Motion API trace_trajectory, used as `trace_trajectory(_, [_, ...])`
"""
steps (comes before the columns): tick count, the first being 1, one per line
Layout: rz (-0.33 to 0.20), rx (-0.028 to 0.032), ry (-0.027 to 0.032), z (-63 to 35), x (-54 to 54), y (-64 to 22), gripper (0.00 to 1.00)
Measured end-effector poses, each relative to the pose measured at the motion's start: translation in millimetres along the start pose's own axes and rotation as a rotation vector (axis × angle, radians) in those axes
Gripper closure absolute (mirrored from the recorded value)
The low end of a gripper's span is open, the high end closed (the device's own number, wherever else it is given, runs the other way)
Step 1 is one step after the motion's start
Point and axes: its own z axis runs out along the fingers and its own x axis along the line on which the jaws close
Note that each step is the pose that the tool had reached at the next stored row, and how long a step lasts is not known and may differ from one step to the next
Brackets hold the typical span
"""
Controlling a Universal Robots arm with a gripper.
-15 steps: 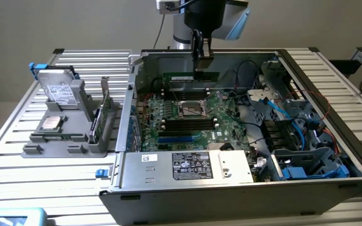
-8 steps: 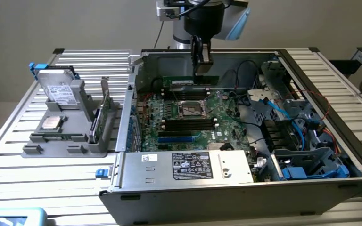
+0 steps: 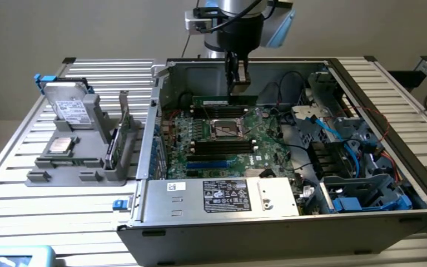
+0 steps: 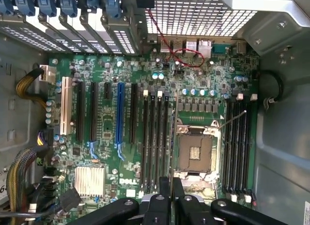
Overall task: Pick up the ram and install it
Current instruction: 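Insert the ram into the slot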
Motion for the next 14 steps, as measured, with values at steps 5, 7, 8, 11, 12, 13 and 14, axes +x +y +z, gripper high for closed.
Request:
trace_trajectory(5, [0.000,0.0002,-0.0001,4.5,7.1,0.2,0.86])
trace_trajectory(7, [0.000,0.0002,-0.0002,7.3,10.1,0.3,0.86])
trace_trajectory(8, [0.000,0.0001,0.0000,9.0,11.0,0.4,0.86])
trace_trajectory(11, [0.000,0.0002,0.0000,14.2,13.0,0.5,0.86])
trace_trajectory(12, [0.000,0.0001,0.0000,15.8,13.4,0.6,0.86])
trace_trajectory(13, [0.000,0.0001,0.0000,17.3,14.0,0.5,0.86])
trace_trajectory(14, [0.000,0.0001,0.0002,18.4,14.8,0.6,0.86])
